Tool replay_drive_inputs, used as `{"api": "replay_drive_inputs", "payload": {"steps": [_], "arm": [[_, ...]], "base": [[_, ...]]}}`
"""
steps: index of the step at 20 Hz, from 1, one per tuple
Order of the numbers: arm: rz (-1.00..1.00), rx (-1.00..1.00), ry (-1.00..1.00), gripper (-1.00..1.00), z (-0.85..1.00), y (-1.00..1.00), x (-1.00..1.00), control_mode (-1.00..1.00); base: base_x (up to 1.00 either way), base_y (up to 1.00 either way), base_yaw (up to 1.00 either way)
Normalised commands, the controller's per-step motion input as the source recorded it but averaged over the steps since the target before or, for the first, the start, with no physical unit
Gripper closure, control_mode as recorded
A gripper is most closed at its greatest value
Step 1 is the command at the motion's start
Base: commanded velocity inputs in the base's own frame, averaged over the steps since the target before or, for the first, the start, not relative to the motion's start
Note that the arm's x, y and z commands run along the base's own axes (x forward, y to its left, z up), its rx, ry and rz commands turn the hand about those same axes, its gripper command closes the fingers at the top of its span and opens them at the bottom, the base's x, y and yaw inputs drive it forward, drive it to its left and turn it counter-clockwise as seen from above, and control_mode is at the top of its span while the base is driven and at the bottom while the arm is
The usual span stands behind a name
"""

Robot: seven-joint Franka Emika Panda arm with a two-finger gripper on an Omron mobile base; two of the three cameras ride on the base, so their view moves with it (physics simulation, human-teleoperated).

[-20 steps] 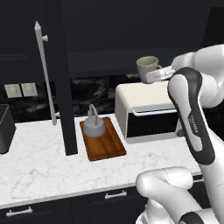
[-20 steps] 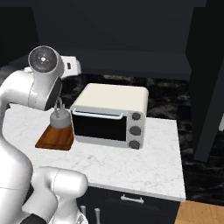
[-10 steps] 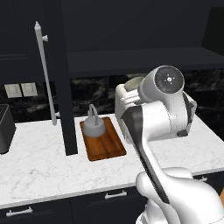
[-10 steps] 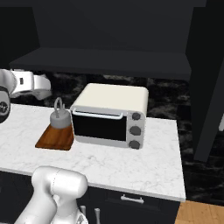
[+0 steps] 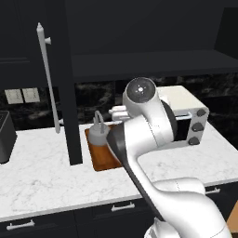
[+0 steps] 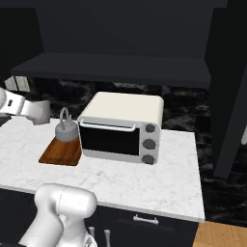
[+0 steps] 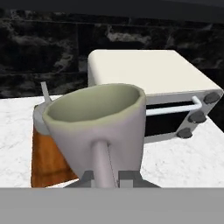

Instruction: Pick the kettle from the counter and place it on the tray. Then pick the mug from the cabinet and place it on the tray. Then close the cabinet doors.

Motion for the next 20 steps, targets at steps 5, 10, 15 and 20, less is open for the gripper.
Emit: {"api": "replay_drive_inputs", "payload": {"steps": [5, 10, 15, 20], "arm": [[-0.17, 0.14, -0.18, 1.00, -0.82, 0.10, 0.04, -1.00], [-0.25, 0.02, -0.13, 1.00, -0.70, 0.25, 0.17, -1.00], [-0.39, 0.16, 0.00, 1.00, -0.54, 0.29, 0.26, -1.00], [-0.22, 0.04, 0.00, 1.00, -0.43, 0.30, 0.35, -1.00]], "base": [[0.00, 0.00, 0.00], [0.00, 0.00, 0.00], [0.00, 0.00, 0.00], [0.00, 0.00, 0.00]]}}
